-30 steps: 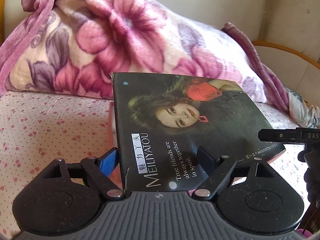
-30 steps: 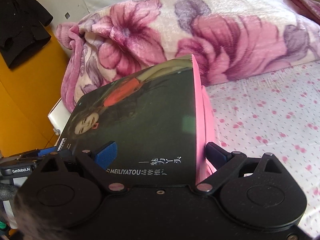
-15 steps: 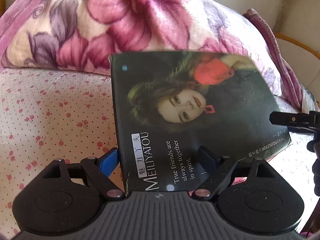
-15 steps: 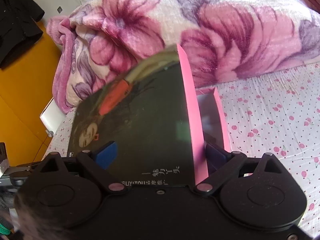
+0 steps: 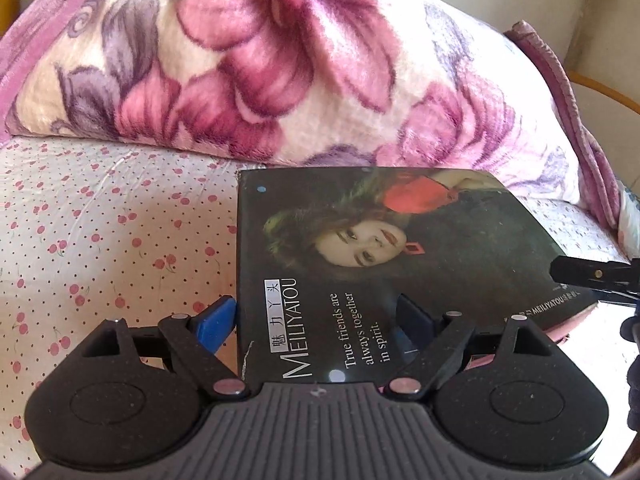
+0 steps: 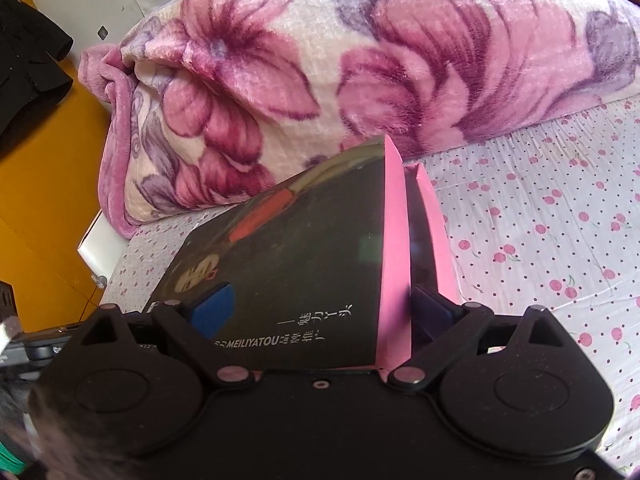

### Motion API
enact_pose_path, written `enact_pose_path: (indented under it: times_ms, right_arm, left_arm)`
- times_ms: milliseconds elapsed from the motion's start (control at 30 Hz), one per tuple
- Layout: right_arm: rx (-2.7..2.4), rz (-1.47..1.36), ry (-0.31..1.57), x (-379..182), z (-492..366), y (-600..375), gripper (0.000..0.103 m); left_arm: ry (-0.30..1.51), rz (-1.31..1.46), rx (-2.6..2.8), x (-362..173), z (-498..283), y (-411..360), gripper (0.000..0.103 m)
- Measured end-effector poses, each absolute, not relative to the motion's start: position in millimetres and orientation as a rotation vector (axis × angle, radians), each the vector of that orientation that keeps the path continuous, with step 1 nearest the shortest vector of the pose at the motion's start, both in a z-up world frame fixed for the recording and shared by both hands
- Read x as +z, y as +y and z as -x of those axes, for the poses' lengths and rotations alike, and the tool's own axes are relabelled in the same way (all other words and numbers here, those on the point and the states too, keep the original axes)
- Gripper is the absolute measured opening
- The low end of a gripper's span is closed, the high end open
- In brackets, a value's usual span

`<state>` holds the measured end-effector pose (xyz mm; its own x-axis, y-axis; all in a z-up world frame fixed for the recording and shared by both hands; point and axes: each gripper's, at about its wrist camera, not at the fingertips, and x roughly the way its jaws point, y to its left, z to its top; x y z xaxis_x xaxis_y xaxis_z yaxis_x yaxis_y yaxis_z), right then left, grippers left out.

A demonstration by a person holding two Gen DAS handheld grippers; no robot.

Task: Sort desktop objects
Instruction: 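Close both tools on the book's pink page edges, then lift the book with both tools and lower it onto the pink box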

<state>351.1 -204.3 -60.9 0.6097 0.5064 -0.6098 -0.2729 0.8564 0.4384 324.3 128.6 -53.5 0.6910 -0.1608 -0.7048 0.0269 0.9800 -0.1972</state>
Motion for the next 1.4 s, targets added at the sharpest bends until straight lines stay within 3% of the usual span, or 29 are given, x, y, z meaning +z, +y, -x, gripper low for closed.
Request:
enact_pose_path:
  times_ms: [967,1400]
  right_arm:
    - [0.393,-0.348,0.783,-90,-360,-241,0.093]
    - [0.424,-0.133,0.693,-71,-355,-232,0.093]
  left_arm:
    - [0.831,0.126,-0.142,-61,-311,82,0.091]
    - [0.668,0.005,-0.083,-54,-298,74,0.091]
